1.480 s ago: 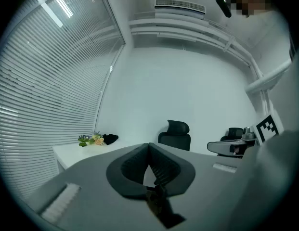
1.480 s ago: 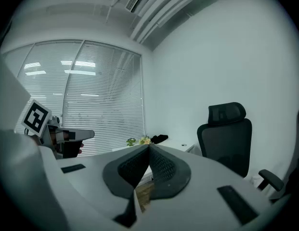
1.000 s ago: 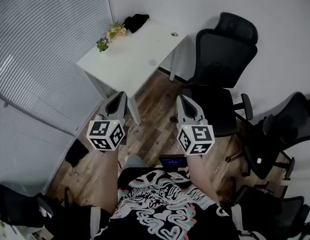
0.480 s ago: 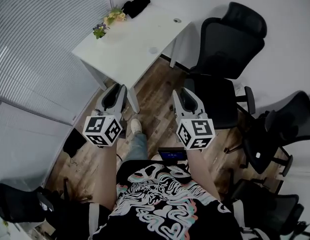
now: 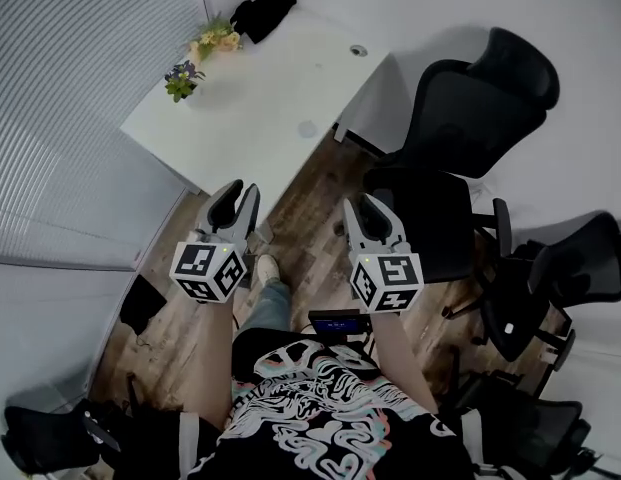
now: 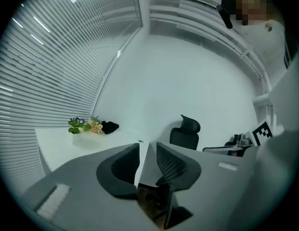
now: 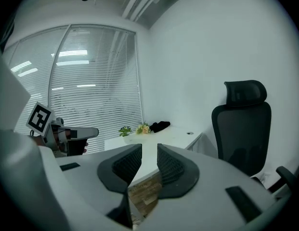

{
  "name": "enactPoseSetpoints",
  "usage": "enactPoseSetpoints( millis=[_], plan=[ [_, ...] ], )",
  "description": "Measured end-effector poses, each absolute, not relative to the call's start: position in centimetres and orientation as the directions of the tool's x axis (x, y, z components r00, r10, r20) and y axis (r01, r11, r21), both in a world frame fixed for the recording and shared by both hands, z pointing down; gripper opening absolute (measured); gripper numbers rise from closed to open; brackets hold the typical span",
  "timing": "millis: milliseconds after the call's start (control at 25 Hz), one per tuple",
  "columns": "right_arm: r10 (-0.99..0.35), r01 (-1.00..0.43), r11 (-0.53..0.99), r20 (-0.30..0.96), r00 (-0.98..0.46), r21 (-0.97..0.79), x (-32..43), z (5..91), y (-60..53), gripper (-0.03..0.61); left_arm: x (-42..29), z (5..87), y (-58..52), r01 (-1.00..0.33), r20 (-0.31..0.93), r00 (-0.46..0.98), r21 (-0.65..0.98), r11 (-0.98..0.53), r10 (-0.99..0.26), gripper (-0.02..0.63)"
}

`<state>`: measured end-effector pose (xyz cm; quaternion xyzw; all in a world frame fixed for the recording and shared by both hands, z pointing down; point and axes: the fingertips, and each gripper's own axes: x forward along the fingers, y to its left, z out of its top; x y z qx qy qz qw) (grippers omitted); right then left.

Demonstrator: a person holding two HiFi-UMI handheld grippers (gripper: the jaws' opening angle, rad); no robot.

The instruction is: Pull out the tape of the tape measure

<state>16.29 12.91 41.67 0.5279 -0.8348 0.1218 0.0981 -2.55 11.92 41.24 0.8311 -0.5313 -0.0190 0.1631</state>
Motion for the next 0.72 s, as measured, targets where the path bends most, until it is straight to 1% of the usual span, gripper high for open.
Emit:
enactPoseSetpoints(
  millis=[360,720],
  plan=[
    [-0.843,-0.928,0.354,0.391,-0.37,-0.114,12.5,45.5,3.4,0.104,-6.1,44.2,1.1,-0.852,0.187,0.494,0.299,-0.43,-0.849,0.104],
    [-0.851,-0.948,0.301,0.418,-0.317,-0.106,10.3,46.6,-1.5,0.121,-7.4,46.0,-4.6,-0.814,0.216,0.561,0.318,-0.486,-0.799,0.104]
  ],
)
